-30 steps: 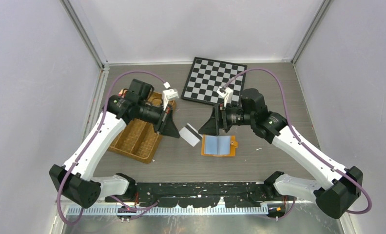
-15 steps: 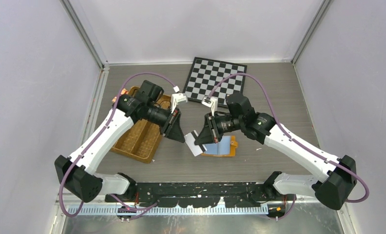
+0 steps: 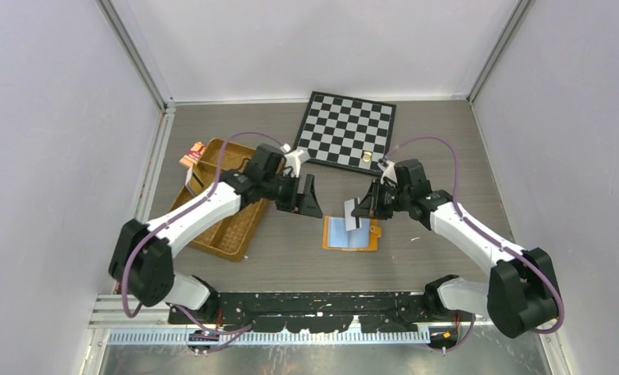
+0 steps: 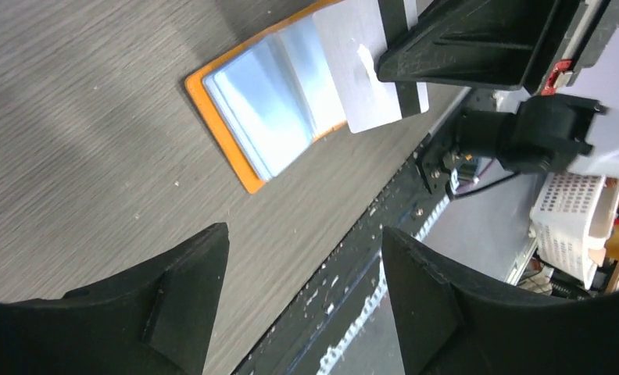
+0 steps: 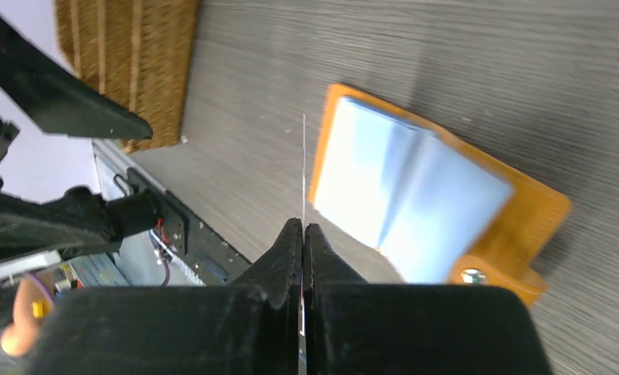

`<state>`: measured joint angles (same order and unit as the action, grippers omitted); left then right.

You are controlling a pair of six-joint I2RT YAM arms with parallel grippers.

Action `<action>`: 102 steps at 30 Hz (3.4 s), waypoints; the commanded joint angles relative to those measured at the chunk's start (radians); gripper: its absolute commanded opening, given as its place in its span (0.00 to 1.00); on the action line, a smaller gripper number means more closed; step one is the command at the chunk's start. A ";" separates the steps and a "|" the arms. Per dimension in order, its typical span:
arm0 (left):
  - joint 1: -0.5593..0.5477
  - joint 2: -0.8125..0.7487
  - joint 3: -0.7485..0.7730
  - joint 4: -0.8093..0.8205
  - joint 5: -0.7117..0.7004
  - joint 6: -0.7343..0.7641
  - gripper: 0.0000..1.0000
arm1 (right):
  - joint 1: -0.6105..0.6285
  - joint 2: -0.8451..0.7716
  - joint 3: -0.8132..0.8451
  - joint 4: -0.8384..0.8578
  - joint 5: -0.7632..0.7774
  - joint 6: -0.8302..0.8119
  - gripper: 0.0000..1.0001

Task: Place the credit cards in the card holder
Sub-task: Insert the credit card into the card holder.

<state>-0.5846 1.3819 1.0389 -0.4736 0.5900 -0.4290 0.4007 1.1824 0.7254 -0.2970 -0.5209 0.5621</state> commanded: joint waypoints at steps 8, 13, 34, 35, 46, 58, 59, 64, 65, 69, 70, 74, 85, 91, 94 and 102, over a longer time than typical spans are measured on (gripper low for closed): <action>-0.164 0.284 0.010 0.242 -0.239 -0.218 0.71 | -0.099 0.163 -0.086 0.085 -0.027 0.029 0.01; -0.198 0.347 0.037 0.214 -0.306 -0.204 0.71 | -0.099 0.173 -0.103 0.079 -0.036 0.020 0.00; -0.230 0.450 0.075 0.153 -0.406 -0.150 0.54 | -0.099 0.236 -0.135 0.128 -0.105 -0.002 0.01; -0.233 0.454 0.077 0.148 -0.411 -0.148 0.53 | -0.099 0.236 -0.137 0.134 -0.110 -0.001 0.00; -0.245 0.503 0.107 0.084 -0.488 -0.111 0.40 | -0.099 0.236 -0.144 0.150 -0.105 -0.008 0.00; -0.253 0.568 0.156 0.019 -0.577 -0.062 0.27 | -0.099 0.253 -0.141 0.133 -0.066 -0.014 0.00; -0.253 0.570 0.158 0.017 -0.580 -0.060 0.26 | -0.099 0.251 -0.140 0.126 -0.054 -0.014 0.01; -0.253 0.571 0.157 0.014 -0.577 -0.059 0.24 | -0.099 0.235 -0.149 0.113 -0.006 0.002 0.01; -0.253 0.570 0.155 0.013 -0.572 -0.062 0.23 | -0.098 0.235 -0.154 0.117 0.000 0.011 0.00; -0.255 0.558 0.137 0.033 -0.542 -0.078 0.22 | -0.093 0.226 -0.194 0.165 0.030 0.060 0.00; -0.256 0.555 0.132 0.036 -0.538 -0.084 0.21 | -0.090 0.223 -0.207 0.184 0.036 0.072 0.01; -0.262 0.543 0.123 0.042 -0.522 -0.090 0.20 | -0.080 0.204 -0.241 0.232 0.073 0.118 0.01; -0.264 0.517 0.095 0.069 -0.486 -0.112 0.16 | -0.056 0.217 -0.293 0.336 0.100 0.185 0.00; -0.264 0.512 0.093 0.069 -0.484 -0.113 0.16 | -0.049 0.220 -0.303 0.352 0.108 0.207 0.01; -0.264 0.508 0.088 0.071 -0.483 -0.113 0.16 | -0.043 0.227 -0.308 0.361 0.114 0.220 0.00; -0.264 0.475 0.071 0.074 -0.487 -0.119 0.16 | -0.035 0.208 -0.311 0.326 0.150 0.238 0.12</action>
<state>-0.8349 1.8595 1.1538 -0.3244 0.1017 -0.5488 0.3584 1.3857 0.4335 0.0830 -0.5034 0.8101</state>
